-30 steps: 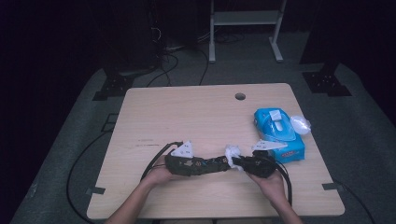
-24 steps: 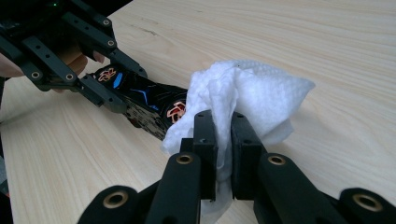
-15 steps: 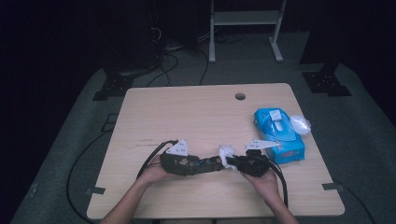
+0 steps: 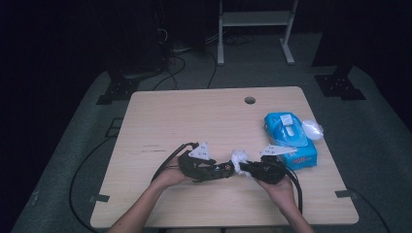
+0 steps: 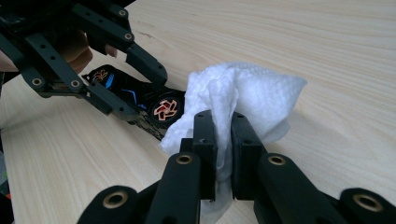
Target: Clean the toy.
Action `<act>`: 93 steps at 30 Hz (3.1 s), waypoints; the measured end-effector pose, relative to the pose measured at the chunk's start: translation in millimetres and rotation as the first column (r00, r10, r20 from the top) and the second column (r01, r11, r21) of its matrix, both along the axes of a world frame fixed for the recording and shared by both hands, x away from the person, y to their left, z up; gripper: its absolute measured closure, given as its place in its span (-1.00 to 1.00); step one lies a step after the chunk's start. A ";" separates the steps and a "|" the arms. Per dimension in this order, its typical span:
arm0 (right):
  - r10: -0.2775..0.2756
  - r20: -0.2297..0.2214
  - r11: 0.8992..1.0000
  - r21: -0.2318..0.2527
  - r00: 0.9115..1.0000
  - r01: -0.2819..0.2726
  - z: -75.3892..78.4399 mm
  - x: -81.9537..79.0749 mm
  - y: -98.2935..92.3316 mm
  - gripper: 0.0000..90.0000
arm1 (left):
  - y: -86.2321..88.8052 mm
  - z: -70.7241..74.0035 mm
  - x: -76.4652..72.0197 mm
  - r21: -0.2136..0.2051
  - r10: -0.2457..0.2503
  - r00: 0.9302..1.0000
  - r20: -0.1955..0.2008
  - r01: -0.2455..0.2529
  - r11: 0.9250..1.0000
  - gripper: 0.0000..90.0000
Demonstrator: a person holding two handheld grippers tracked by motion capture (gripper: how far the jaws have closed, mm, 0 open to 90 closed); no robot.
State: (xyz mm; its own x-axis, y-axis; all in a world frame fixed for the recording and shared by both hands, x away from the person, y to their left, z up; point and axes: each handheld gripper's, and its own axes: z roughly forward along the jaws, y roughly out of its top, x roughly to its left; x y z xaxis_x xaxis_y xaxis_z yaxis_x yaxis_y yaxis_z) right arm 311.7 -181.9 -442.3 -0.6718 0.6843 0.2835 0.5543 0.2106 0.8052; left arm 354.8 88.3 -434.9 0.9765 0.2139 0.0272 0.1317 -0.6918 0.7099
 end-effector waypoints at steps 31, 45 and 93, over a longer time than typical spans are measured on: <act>-0.006 -0.010 1.000 0.026 1.000 0.006 -3.1 1.1 -6.7 0.83 | -36.2 7.4 0.5 0.077 -0.032 0.999 0.005 0.031 0.997 0.28; 0.038 0.127 0.992 0.112 0.991 -0.052 50.9 -7.0 5.5 0.83 | -25.4 35.7 -4.8 -0.108 -0.029 0.998 0.051 0.035 0.993 0.29; 0.002 0.147 0.996 0.084 0.989 -0.015 47.4 -5.8 2.0 0.83 | -8.3 31.5 -8.3 -0.222 -0.022 0.999 0.037 0.030 0.975 0.30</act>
State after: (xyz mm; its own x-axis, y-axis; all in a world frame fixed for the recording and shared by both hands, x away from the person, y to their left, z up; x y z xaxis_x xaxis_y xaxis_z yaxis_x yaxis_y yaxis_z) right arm 305.9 -179.9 -395.0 -0.7159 0.6561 0.2386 0.4277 0.1421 0.8927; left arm 346.6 80.0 -403.4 0.9811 0.1929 0.0152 0.0889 -0.5192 0.8500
